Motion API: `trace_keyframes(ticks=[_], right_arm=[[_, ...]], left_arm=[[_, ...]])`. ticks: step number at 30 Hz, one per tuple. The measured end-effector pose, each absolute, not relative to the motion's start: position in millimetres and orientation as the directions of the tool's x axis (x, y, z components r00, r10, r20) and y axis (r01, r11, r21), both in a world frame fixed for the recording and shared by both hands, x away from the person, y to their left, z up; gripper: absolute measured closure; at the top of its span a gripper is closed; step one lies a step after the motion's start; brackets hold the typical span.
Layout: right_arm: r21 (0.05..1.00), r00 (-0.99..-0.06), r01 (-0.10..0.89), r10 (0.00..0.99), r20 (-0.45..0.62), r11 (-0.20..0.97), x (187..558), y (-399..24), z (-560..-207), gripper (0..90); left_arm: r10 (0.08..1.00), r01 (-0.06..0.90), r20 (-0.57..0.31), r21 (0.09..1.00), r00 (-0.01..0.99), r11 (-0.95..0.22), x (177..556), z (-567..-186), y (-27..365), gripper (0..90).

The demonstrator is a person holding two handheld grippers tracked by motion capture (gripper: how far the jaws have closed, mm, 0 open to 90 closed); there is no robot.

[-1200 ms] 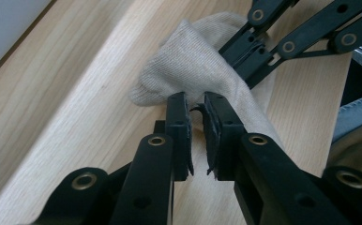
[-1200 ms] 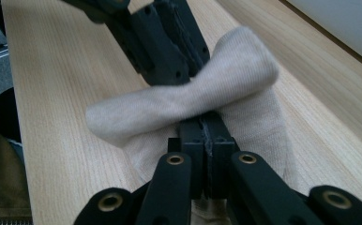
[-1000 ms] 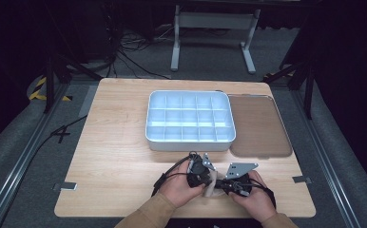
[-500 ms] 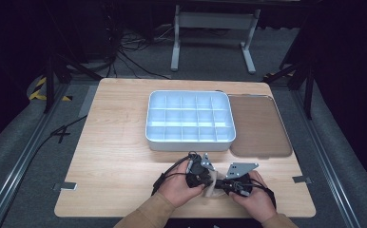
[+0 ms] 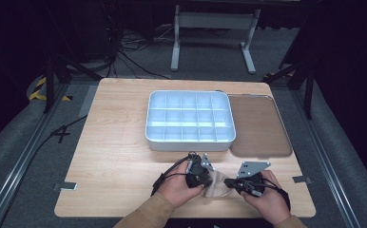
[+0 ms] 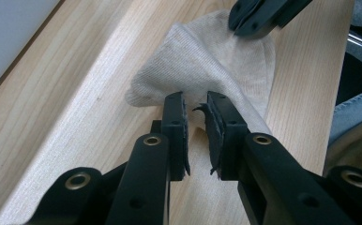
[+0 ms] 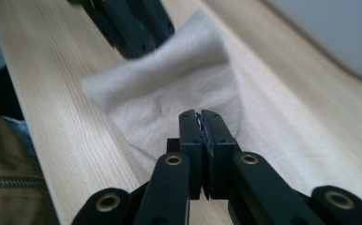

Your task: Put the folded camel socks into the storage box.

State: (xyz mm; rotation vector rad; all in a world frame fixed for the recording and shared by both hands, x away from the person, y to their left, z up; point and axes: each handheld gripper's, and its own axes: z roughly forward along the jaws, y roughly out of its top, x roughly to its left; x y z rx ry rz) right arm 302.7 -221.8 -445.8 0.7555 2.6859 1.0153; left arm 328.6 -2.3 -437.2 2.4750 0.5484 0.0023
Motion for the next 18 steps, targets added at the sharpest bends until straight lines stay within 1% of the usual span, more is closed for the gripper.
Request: trace_keyframes(ticks=[4, 7, 12, 15, 18], right_arm=[[0.636, -0.866, 0.395, 0.5, 0.016, 0.663, 305, -217, -458, 89.0], [0.636, -0.868, 0.393, 0.496, 0.018, 0.664, 306, -217, -458, 89.2], [0.632, -0.871, 0.388, 0.491, 0.014, 0.67, 306, -216, -458, 89.2], [0.631, -0.872, 0.387, 0.49, 0.011, 0.673, 306, -216, -457, 89.1], [0.631, -0.869, 0.393, 0.495, 0.016, 0.669, 306, -216, -457, 88.8]], left_arm=[[0.37, 0.374, -0.125, 0.55, 0.921, -0.747, 328, -438, 1, 77.4], [0.354, 0.359, -0.119, 0.548, 0.928, -0.756, 330, -440, 5, 77.3], [0.316, 0.317, -0.089, 0.5, 0.945, -0.806, 330, -443, 6, 78.1], [0.307, 0.315, -0.097, 0.483, 0.947, -0.817, 331, -446, 7, 78.5], [0.275, 0.271, -0.062, 0.47, 0.96, -0.84, 330, -449, 3, 79.2]])
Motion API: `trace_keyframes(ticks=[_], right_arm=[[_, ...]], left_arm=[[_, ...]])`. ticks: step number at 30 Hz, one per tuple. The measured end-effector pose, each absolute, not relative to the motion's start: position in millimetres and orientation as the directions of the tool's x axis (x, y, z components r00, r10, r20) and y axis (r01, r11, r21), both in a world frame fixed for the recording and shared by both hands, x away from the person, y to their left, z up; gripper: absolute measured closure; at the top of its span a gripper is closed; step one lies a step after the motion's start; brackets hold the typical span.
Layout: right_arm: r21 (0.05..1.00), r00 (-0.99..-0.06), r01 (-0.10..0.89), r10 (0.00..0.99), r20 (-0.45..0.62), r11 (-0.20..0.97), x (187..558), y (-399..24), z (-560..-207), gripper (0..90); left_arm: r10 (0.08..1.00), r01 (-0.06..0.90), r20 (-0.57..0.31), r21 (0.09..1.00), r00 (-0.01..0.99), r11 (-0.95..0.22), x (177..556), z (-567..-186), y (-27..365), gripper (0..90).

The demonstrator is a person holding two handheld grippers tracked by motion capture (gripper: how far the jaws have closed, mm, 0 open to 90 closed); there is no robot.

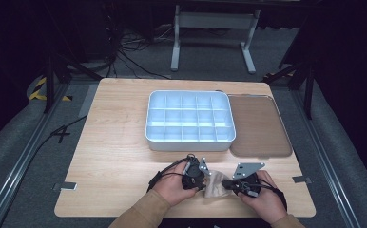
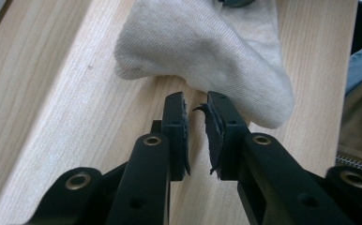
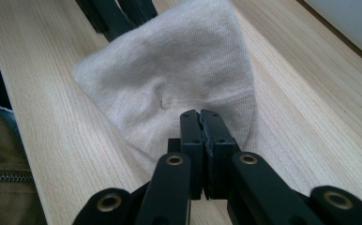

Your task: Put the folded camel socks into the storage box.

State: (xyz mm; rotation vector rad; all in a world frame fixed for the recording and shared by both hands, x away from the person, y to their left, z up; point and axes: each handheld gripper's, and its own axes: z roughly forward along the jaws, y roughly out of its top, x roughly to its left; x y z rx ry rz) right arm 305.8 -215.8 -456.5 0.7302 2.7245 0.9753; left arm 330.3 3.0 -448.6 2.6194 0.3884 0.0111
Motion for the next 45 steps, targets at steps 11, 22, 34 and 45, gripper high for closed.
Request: trace_keyframes(ticks=[11, 22, 34, 45], right_arm=[[0.654, -0.877, 0.368, 0.48, 0.009, 0.661, 303, -211, -453, 89.0], [0.655, -0.89, 0.364, 0.454, 0.035, 0.663, 302, -194, -460, 89.4], [0.671, -0.883, 0.39, 0.463, 0.079, 0.63, 302, -195, -461, 89.5], [0.695, -0.872, 0.425, 0.467, 0.143, 0.58, 305, -193, -468, 89.3]], left_arm=[[0.236, 0.227, -0.045, 0.491, 0.971, -0.841, 328, -450, -2, 79.5], [0.173, 0.152, -0.002, 0.491, 0.985, -0.858, 323, -447, -6, 78.8], [0.119, 0.062, 0.077, 0.521, 0.99, -0.851, 319, -437, -6, 65.7], [0.116, 0.078, 0.043, 0.512, 0.992, -0.855, 321, -438, -7, 55.7]])
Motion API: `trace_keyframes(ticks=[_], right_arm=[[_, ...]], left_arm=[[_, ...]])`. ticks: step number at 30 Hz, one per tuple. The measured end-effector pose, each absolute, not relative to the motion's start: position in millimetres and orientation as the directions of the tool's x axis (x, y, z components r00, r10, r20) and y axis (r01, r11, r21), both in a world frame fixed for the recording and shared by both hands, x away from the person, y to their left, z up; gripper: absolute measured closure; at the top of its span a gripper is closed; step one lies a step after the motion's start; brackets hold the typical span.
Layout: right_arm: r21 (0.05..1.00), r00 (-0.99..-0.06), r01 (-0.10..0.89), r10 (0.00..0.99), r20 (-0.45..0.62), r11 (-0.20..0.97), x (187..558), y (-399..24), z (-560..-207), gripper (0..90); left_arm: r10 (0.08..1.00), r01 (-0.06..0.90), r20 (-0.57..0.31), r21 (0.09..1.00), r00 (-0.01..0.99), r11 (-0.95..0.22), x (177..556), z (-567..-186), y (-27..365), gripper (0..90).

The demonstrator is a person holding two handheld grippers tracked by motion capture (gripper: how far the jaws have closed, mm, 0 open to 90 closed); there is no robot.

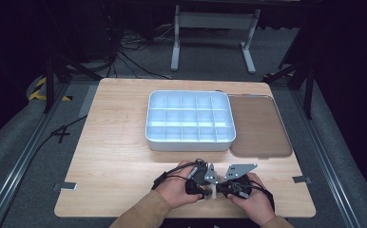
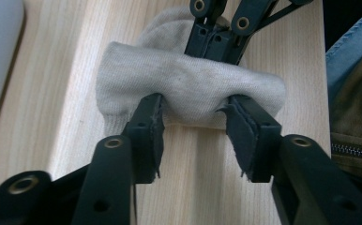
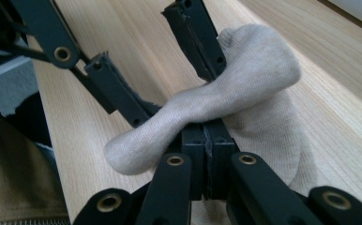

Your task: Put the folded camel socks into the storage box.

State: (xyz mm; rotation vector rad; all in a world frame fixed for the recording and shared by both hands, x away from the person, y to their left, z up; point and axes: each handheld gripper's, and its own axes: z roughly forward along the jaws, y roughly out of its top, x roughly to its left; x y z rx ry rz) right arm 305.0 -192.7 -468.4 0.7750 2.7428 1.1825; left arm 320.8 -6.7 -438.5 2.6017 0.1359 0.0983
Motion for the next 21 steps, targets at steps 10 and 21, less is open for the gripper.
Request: trace_keyframes(ticks=[10, 21], right_arm=[[0.71, -0.857, 0.401, 0.51, 0.068, 0.579, 297, -204, -444, 71.4], [0.652, -0.851, 0.39, 0.525, -0.014, 0.65, 307, -224, -455, 82.0]], left_arm=[[0.145, 0.112, 0.021, 0.522, 0.989, -0.846, 323, -437, -1, 56.0], [0.133, 0.096, 0.028, 0.546, 0.991, -0.832, 320, -435, -3, 56.5]])
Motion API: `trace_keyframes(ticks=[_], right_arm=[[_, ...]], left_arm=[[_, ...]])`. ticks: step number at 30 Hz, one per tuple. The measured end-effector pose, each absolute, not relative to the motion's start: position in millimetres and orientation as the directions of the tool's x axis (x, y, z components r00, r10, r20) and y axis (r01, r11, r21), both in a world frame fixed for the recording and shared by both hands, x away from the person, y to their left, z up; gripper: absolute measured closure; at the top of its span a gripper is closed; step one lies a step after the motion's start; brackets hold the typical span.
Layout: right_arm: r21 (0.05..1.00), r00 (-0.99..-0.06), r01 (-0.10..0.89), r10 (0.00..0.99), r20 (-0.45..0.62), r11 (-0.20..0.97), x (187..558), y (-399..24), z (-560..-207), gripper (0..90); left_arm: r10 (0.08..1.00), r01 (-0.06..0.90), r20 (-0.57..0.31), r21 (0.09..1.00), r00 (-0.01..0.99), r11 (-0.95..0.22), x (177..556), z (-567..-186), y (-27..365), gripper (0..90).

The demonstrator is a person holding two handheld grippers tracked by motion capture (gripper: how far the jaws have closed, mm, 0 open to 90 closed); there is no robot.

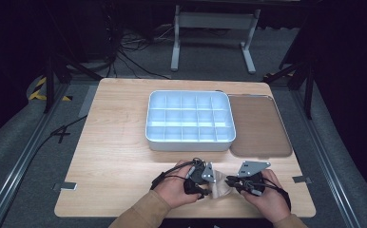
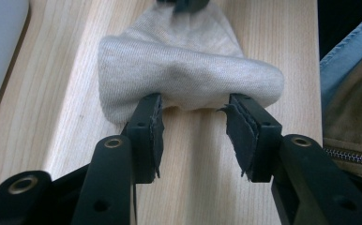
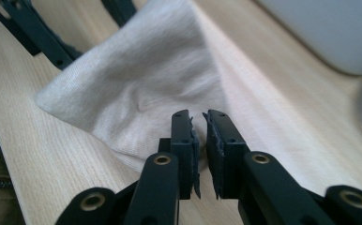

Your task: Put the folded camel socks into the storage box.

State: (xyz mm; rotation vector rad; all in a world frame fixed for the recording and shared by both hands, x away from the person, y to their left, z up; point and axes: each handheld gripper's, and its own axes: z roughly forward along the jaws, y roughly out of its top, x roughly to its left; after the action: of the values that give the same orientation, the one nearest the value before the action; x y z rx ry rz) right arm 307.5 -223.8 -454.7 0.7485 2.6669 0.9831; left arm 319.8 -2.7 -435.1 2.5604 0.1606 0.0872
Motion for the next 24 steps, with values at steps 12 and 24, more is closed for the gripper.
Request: trace_keyframes(ticks=[12, 24], right_arm=[[0.69, -0.878, 0.392, 0.471, 0.084, 0.609, 306, -206, -464, 85.7], [0.664, -0.882, 0.374, 0.469, 0.04, 0.647, 300, -207, -454, 75.1]], left_arm=[[0.129, 0.08, 0.046, 0.572, 0.991, -0.816, 317, -436, -8, 54.8], [0.118, 0.087, 0.023, 0.539, 0.993, -0.838, 319, -444, -14, 45.8]])
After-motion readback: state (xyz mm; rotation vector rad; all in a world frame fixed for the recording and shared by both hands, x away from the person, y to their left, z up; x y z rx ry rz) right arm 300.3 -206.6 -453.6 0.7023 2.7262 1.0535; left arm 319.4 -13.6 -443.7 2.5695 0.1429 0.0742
